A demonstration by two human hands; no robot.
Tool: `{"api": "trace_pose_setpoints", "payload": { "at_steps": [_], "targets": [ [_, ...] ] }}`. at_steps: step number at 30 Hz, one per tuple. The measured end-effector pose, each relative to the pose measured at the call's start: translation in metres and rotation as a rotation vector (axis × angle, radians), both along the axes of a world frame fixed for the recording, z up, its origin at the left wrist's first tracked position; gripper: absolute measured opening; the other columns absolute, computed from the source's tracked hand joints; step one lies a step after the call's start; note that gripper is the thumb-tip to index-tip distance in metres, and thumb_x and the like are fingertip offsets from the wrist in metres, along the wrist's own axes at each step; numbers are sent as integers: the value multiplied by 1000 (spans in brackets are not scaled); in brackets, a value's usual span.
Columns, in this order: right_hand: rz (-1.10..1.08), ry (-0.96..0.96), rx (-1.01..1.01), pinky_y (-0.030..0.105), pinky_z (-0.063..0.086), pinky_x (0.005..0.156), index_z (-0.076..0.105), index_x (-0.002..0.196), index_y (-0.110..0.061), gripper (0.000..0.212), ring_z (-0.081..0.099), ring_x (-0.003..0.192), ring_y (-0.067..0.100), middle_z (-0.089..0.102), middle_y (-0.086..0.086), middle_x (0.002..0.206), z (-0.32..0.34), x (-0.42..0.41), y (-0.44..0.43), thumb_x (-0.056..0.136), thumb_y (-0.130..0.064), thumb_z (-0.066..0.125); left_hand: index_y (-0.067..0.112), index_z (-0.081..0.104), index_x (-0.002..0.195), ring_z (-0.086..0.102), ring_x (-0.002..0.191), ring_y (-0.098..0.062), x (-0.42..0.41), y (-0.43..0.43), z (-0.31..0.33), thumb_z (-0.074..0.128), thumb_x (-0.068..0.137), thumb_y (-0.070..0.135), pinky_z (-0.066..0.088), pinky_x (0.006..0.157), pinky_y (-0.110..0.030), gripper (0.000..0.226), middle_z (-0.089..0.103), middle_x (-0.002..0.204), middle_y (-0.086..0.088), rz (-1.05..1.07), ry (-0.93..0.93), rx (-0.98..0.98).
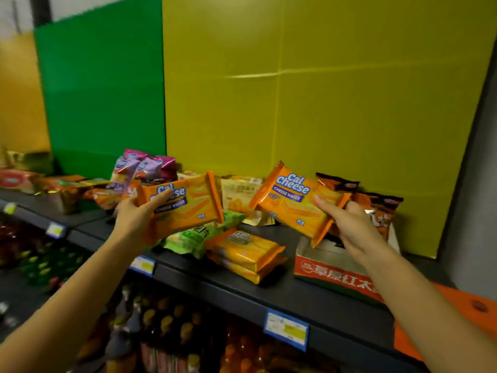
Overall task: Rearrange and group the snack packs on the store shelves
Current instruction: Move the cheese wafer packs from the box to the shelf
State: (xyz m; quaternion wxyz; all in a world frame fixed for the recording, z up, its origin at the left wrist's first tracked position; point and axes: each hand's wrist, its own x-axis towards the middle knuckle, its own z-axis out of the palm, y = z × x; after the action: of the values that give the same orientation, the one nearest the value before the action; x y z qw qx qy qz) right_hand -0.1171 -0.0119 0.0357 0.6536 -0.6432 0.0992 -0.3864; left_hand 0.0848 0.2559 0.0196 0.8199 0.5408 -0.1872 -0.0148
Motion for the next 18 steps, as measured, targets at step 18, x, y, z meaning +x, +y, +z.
{"api": "trace_pose_setpoints", "payload": {
  "at_steps": [18],
  "targets": [
    [198, 21, 87, 14, 49, 46, 61, 82, -18, 8, 66, 54, 1, 67, -3, 81, -2, 241, 245, 79, -16, 68, 11, 64, 86, 69, 48, -22, 150, 305, -26, 71, 78, 25, 54, 39, -35, 18, 74, 68, -8, 213, 178, 161]
  ]
}}
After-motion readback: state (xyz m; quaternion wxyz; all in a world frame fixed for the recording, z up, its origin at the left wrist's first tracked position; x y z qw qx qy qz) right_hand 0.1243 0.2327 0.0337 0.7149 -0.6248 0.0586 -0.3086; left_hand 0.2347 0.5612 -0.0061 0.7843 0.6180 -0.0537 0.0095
